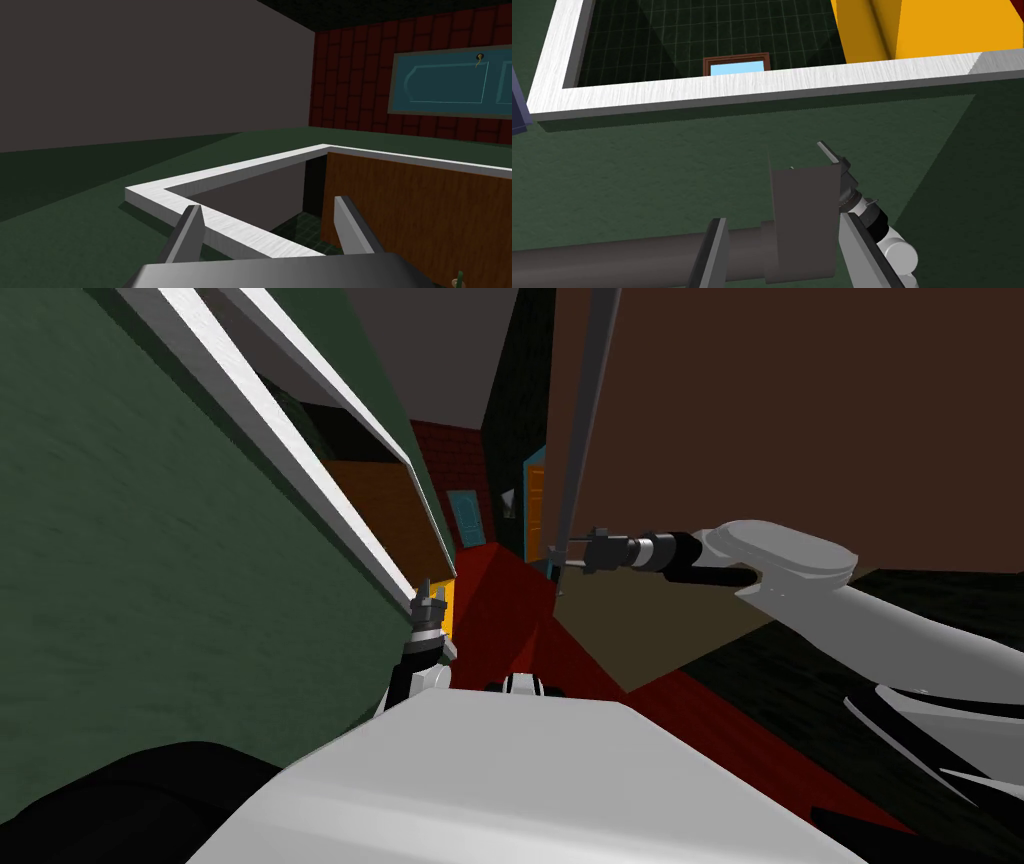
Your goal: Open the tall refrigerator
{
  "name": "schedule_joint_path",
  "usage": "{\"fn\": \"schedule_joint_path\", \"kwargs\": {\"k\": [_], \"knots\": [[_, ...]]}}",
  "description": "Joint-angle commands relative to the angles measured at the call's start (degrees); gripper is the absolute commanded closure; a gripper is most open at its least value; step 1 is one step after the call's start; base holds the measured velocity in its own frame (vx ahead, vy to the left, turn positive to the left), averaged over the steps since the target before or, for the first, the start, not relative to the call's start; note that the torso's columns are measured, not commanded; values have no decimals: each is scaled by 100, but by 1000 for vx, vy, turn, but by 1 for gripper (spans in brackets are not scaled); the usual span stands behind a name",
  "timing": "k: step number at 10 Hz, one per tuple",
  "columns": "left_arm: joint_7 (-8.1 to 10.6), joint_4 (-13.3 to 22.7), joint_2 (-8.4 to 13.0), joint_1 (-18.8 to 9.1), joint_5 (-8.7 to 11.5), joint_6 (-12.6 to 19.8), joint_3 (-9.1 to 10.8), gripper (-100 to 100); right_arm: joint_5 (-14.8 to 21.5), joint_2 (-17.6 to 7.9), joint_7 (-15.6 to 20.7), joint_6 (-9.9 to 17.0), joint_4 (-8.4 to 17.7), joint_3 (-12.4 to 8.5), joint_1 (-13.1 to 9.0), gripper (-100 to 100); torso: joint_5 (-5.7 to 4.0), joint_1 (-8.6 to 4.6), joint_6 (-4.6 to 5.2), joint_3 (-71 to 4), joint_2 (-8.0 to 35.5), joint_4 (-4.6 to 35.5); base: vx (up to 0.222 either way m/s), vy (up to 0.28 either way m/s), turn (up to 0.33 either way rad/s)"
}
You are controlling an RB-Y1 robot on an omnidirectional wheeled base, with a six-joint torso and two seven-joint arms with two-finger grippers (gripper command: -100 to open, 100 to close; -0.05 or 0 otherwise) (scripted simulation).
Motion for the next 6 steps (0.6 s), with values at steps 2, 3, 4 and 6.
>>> {"fn": "schedule_joint_path", "kwargs": {"k": [2, 3, 4, 6], "knots": [[0, 0, 0, 0, 0, 0, 0, 0, -295, 51, 211, -543, 203, -187, -36, 100, -5, -12, 3, 0, 5, 5, -307, -84, 222], [0, 0, 0, 0, 0, 0, 0, 0, -373, 65, 267, -692, 261, -229, -38, 100, 0, -2, -5, -3, 2, 9, -286, -103, 241], [0, 0, 0, 0, 0, 0, 0, 0, -289, -5, 217, -713, 490, -157, -63, -100, 2, -7, -1, -8, -1, 16, -168, -37, 268], [0, 0, -1, 2, 0, 0, 0, 0, -319, -162, 213, -924, 918, -293, -137, -100, 5, 18, -13, -64, -97, -43, -85, 29, 229]]}}
